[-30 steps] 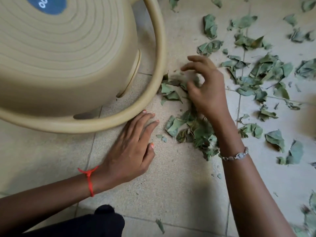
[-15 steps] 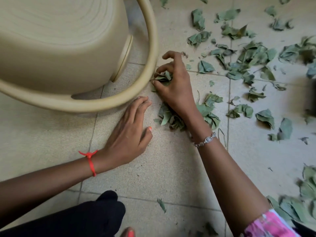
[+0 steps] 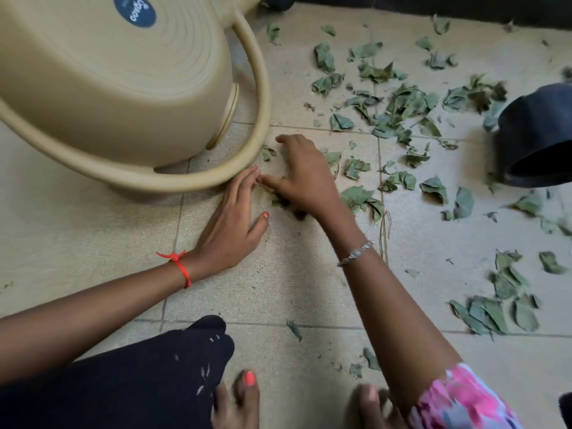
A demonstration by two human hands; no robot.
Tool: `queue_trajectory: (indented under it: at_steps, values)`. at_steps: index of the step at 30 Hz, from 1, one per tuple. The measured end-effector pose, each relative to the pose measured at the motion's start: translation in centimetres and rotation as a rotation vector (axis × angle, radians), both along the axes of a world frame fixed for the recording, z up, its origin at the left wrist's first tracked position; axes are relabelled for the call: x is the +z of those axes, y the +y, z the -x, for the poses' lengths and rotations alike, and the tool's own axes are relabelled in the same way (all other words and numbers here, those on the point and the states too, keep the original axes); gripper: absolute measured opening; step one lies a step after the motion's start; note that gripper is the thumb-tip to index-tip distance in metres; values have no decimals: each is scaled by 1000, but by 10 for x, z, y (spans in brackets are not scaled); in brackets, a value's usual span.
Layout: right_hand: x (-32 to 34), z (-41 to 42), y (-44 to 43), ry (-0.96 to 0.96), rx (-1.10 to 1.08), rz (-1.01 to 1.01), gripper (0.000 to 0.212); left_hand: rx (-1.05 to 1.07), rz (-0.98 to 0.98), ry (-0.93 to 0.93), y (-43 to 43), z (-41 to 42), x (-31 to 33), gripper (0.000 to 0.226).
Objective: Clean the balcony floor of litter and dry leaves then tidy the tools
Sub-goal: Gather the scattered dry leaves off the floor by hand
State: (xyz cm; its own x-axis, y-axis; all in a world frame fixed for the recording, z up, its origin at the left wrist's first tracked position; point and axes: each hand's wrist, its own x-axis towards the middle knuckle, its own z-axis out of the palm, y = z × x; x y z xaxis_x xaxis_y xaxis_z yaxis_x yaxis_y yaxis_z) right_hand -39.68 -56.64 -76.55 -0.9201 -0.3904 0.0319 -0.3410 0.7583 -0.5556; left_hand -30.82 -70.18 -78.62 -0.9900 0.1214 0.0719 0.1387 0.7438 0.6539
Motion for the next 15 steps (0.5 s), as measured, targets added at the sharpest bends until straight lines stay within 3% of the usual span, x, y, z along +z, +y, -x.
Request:
queue_trajectory:
  at_steps: [3, 8, 11, 15]
  values:
    - [-11, 6, -16, 125, -41, -158, 53, 7, -10, 20, 0, 0, 0, 66]
    - [-12, -10, -7, 268, 1, 9, 17, 19, -39, 29, -1, 0, 0, 63]
    - [0, -17, 12, 209, -29, -27, 14, 2, -34, 20, -1, -1, 0, 61]
    - [18, -40, 38, 143, -161, 297, 24, -22, -38, 10, -1, -1, 1, 58]
